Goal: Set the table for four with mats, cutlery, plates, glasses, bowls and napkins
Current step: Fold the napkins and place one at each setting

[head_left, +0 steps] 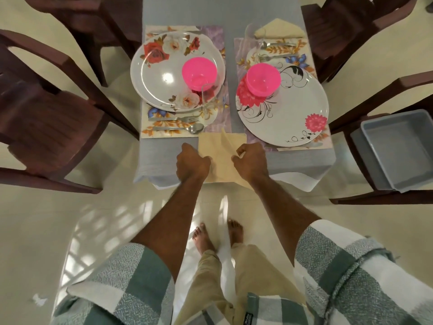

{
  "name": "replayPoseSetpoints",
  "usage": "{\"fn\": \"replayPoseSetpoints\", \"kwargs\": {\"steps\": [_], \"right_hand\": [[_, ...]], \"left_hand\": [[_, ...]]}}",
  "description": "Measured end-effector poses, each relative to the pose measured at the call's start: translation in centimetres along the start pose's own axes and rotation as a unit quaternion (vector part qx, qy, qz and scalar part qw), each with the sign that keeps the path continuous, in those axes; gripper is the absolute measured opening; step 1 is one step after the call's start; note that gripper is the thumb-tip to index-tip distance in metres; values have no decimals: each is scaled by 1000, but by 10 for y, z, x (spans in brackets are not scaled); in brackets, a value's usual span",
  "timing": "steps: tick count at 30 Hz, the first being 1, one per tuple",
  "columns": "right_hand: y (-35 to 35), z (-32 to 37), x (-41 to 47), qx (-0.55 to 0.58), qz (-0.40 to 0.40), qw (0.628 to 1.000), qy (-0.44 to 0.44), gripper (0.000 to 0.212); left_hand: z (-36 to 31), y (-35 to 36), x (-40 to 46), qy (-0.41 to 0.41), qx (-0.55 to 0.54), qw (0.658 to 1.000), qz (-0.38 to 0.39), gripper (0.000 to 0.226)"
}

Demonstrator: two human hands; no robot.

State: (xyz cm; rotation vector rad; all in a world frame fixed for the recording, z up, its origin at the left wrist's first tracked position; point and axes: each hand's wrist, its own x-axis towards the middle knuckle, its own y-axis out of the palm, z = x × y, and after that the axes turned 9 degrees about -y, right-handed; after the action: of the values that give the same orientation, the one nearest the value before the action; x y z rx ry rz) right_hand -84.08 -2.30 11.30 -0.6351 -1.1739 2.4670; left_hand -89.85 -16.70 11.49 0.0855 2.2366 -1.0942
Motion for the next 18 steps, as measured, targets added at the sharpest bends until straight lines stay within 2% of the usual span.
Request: {"fn": "replayPoseSetpoints", "kwargs": {"steps": [3,9,14,18], "right_hand": [[3,-4,-1,1,10,1000,-2,15],[5,-9,0,2,30,1000,-10,17],[2,-12,4,33,41,999,3,17],[1,-9,4,71,54,996,9,23]], "left_hand": [[-3,6,0,-36,0,999,5,54],[-2,15,-10,-52,-11,998,19,38],[-1,12,-20,-3,-58,997,40,19],[-1,-4,-29,3,-129,988,84,19]]}}
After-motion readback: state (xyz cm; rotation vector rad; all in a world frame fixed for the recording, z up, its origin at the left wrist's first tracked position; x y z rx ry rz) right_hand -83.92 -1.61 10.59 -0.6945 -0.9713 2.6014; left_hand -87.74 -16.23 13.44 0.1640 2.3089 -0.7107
